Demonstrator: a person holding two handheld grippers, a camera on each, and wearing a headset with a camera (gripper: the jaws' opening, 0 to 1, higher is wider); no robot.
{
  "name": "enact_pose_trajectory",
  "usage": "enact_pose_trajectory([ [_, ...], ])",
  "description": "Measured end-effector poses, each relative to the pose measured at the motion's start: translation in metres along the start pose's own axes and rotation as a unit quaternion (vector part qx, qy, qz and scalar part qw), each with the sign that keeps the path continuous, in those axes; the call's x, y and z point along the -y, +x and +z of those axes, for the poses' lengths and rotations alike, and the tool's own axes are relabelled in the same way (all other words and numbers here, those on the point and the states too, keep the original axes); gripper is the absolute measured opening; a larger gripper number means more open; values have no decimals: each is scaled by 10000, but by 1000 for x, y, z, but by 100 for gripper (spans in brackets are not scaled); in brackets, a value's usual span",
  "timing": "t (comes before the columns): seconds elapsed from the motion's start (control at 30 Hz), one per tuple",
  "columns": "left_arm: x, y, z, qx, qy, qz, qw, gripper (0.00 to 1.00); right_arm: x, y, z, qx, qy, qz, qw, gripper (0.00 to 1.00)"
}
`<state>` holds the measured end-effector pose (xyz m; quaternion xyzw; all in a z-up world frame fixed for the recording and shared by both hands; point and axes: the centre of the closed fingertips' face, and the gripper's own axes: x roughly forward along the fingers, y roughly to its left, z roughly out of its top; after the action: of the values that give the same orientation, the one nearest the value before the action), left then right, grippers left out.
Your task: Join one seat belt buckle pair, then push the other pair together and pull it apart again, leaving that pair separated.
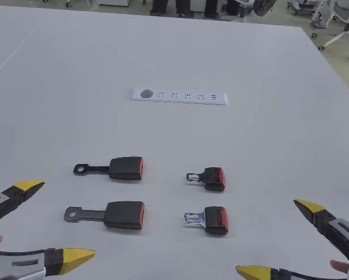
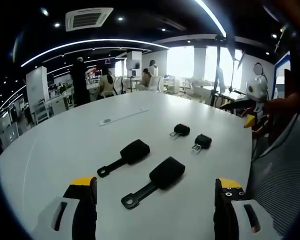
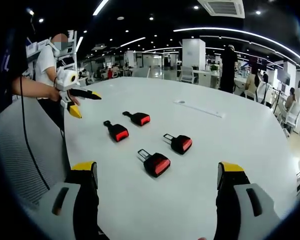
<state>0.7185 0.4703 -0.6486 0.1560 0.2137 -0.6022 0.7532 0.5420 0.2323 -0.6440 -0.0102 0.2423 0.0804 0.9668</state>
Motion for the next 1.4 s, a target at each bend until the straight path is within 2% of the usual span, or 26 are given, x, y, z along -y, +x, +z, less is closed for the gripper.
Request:
enact_pose_trajectory([
  [0.57,0,-3,-4,-106,46,-16,9999,100,-1,2,-5,-37,54,89,9999,99],
  [1.07,-1,-4,-1,-170,54,26,9998,100,0,0,-4,-88,-2,132,9999,99],
  [1.4,-5,-8,2,-209,90,16,9997,100,-2,1,-4,-152,-56,250,9996,99],
])
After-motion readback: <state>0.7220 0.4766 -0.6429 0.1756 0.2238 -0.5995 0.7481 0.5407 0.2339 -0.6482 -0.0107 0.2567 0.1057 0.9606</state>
